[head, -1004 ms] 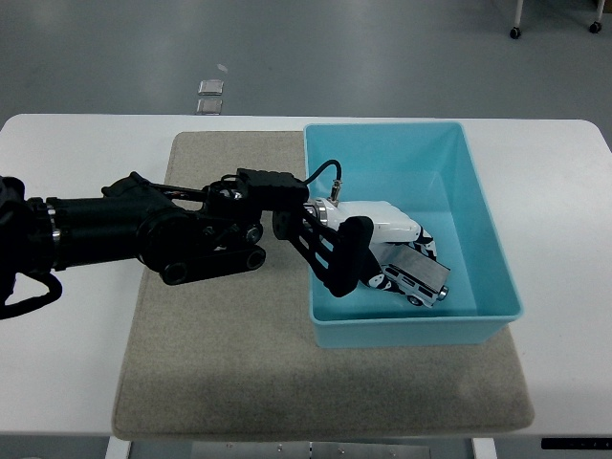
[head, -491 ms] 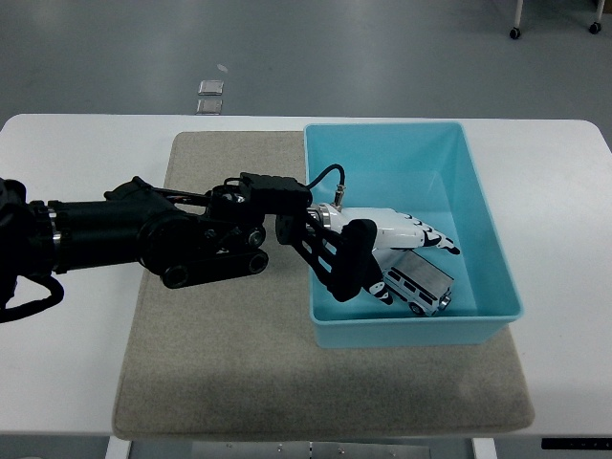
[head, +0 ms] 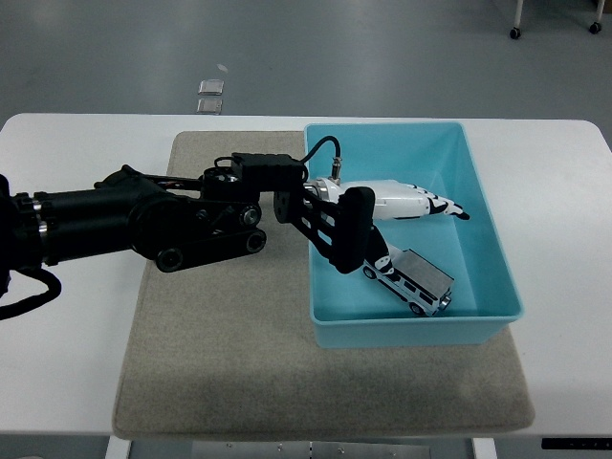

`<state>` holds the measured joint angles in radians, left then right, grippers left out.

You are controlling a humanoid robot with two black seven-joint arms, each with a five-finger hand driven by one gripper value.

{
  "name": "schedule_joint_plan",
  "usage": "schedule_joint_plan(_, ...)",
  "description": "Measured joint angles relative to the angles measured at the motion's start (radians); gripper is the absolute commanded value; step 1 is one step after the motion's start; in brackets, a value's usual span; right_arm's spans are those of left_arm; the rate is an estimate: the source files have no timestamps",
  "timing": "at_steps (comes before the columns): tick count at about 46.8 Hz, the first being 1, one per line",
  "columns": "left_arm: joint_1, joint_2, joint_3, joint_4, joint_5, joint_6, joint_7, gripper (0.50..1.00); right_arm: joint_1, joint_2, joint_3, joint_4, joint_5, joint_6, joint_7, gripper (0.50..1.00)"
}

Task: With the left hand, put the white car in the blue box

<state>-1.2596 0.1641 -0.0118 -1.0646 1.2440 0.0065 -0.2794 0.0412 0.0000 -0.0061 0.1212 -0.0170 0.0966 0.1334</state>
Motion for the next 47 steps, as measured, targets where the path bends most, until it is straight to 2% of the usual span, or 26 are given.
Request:
schedule_joint_plan(8,0.002,0.052,-0.231,0.004,-0.061,-0.033,0.001,0.996,0.000,0.000,-0.001,0.000,0.000,0.000,0.000,0.936)
schedule_joint_plan(12,0.005,0.085,-0.344,0.014,-0.195,-0.039,0.002,0.996,0.000,0.000,0.000,0.000,0.000,0.000,0.000,0.936)
schedule_joint_plan(16,0.005,0.120,-0.398,0.033,-0.379,-0.032,0.003,0.996,0.000,0.000,0.000,0.000,0.000,0.000,0.000,0.936)
schedule_joint_plan(25,0.007,0.203,-0.424,0.136,-0.810,-0.027,0.003,0.994,0.000,0.000,0.000,0.000,0.000,0.000,0.000,0.936)
schedule_joint_plan(32,0.014,0.218,-0.418,0.300,-1.086,-0.025,0.002,0.994,0.000,0.000,-0.001,0.000,0.000,0.000,0.000,0.936)
schedule_joint_plan(41,0.051,0.217,-0.415,0.427,-1.231,-0.025,0.004,0.994,0.000,0.000,0.000,0.000,0.000,0.000,0.000,0.936)
schedule_joint_plan(47,0.083,0.216,-0.421,0.474,-1.237,0.024,0.004,0.996,0.000,0.000,0.000,0.000,0.000,0.000,0.000,0.936)
